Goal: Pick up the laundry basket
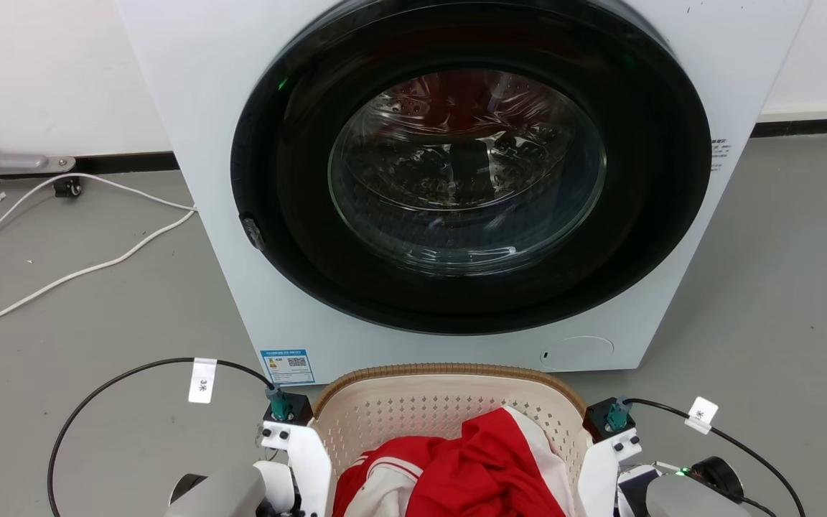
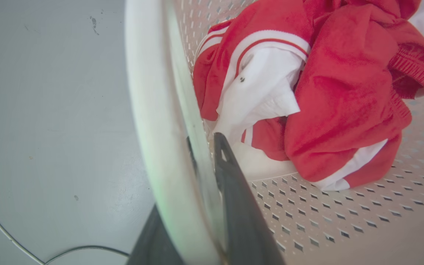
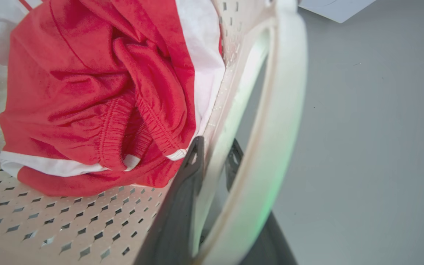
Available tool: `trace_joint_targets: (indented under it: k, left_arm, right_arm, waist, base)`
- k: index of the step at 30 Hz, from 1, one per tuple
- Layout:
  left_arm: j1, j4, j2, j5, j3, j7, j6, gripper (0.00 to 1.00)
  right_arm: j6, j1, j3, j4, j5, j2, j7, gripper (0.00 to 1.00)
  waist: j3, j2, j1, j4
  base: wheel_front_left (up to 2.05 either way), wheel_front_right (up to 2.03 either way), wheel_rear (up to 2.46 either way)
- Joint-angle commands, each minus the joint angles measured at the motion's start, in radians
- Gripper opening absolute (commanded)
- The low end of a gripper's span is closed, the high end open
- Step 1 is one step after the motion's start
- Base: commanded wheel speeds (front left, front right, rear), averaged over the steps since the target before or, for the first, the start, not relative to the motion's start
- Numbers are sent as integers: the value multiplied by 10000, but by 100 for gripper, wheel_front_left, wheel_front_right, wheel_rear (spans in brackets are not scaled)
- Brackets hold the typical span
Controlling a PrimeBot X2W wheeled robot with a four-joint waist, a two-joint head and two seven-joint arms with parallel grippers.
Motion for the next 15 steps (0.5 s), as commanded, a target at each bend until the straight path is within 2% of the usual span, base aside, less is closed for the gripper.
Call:
trace_joint_targets:
  k: [1, 15]
  left_arm:
    - [-281, -48, -4, -57, -23, -134, -114, 0]
    - [-289, -8, -6, -220, -225, -230, -115, 0]
  right_arm:
    - [52, -55, 184, 14, 40, -2, -36, 0]
    - [53, -121, 725, 83, 550, -19, -156, 0]
  waist:
    - [-1, 0, 0, -3]
    - [-9, 0, 0, -11]
  base:
    - [0, 0, 0]
    - [0, 0, 0]
